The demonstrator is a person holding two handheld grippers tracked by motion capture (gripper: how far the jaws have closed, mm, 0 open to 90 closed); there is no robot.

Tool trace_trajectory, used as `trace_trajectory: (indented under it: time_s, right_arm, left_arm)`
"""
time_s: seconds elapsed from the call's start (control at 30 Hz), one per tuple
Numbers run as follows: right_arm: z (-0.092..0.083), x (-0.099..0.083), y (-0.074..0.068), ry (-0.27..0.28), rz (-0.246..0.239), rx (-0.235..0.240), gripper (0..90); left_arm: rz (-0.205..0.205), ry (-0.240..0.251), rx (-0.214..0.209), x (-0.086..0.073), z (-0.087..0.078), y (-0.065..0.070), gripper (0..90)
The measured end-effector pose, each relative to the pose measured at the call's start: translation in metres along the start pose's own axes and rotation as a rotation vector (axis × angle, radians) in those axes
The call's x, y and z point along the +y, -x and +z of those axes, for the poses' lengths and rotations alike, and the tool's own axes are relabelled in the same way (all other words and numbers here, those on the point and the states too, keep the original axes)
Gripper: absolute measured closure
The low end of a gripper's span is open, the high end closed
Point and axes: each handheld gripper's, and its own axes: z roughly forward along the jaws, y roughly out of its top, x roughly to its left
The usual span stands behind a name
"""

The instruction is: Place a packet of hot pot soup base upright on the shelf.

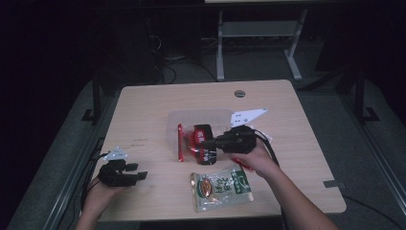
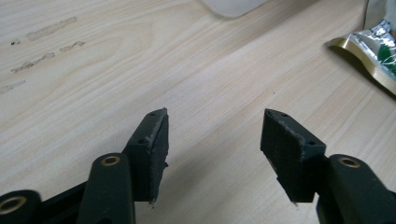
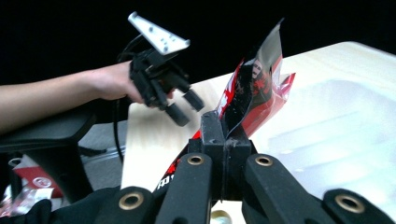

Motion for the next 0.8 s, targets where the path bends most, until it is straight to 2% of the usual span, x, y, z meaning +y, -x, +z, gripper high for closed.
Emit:
trace_trajectory:
  time_s: [0.4,0.8]
  right_arm:
    - [-0.048,0.006,0.016,0.053,0.014,-0.135,89.9]
    - [-0.073,-0.002,0.033,0.056,0.049,-0.234,89.9]
  left_arm:
    - [0.028,0.007,0.012,0.000,0.001,0.000,36.0]
    - [0.042,-0.004,0.013,0.000,0.003,-0.001,35.7]
